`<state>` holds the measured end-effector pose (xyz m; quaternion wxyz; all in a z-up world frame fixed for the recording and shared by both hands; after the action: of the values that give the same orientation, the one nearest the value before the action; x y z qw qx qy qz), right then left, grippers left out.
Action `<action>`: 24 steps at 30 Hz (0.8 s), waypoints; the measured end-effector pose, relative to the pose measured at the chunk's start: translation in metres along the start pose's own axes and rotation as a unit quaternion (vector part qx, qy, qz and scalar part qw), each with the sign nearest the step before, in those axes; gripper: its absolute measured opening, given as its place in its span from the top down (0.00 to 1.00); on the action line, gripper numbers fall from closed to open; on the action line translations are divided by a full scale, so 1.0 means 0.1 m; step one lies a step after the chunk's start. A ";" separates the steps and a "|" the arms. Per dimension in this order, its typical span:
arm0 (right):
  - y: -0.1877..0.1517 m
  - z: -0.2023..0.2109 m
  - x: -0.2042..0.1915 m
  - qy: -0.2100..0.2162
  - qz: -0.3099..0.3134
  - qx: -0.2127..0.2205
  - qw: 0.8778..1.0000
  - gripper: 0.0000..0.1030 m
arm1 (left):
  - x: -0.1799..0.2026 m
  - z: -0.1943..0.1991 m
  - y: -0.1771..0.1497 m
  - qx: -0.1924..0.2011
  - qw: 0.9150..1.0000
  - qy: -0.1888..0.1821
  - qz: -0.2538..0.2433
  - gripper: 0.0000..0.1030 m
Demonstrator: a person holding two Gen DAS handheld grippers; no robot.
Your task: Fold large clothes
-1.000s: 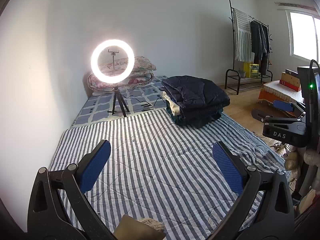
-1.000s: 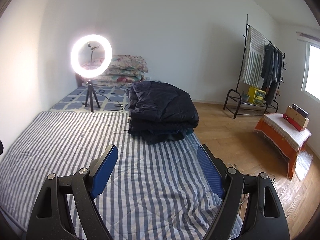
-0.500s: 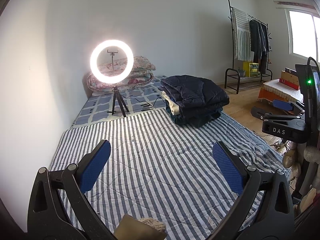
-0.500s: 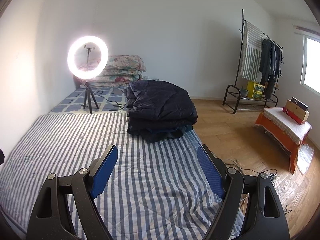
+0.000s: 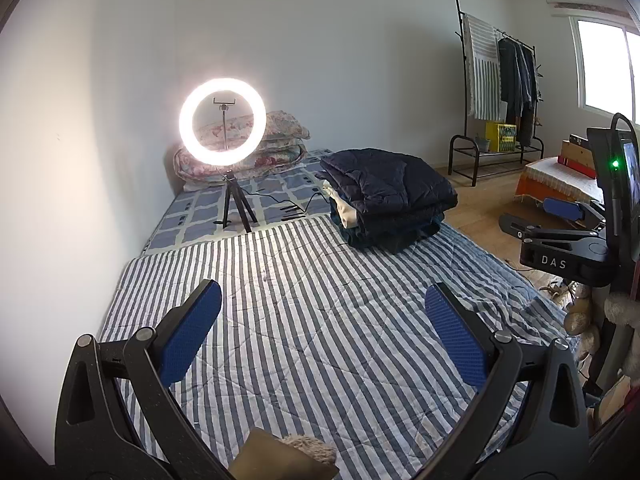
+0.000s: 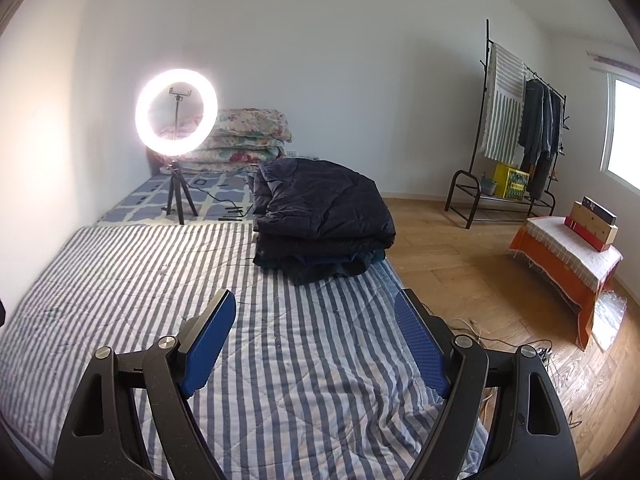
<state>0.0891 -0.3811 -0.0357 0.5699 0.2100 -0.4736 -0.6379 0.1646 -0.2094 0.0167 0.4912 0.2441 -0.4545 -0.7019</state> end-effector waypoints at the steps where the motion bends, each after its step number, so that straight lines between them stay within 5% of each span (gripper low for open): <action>1: 0.00 0.00 0.00 -0.001 0.000 0.000 1.000 0.21 | 0.00 0.00 0.00 -0.001 1.000 -0.001 0.000 0.00; 24: -0.02 -0.03 -0.01 -0.002 0.001 -0.006 1.000 0.21 | -0.08 -0.10 -0.12 -0.028 1.000 -0.003 0.010 0.00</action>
<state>0.0905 -0.3818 -0.0394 0.5711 0.2050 -0.4713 -0.6400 0.1699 -0.2053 0.0008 0.5036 0.2241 -0.4385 -0.7099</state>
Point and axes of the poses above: each gripper's, at about its wrist camera, not at the fingertips, and z roughly against the way its jaws point, x to its right, y to its top, the point moved 2 cm from there along -z, roughly the way its jaws point, and after that the axes turned 12 degrees about z, right-handed, at the moved point
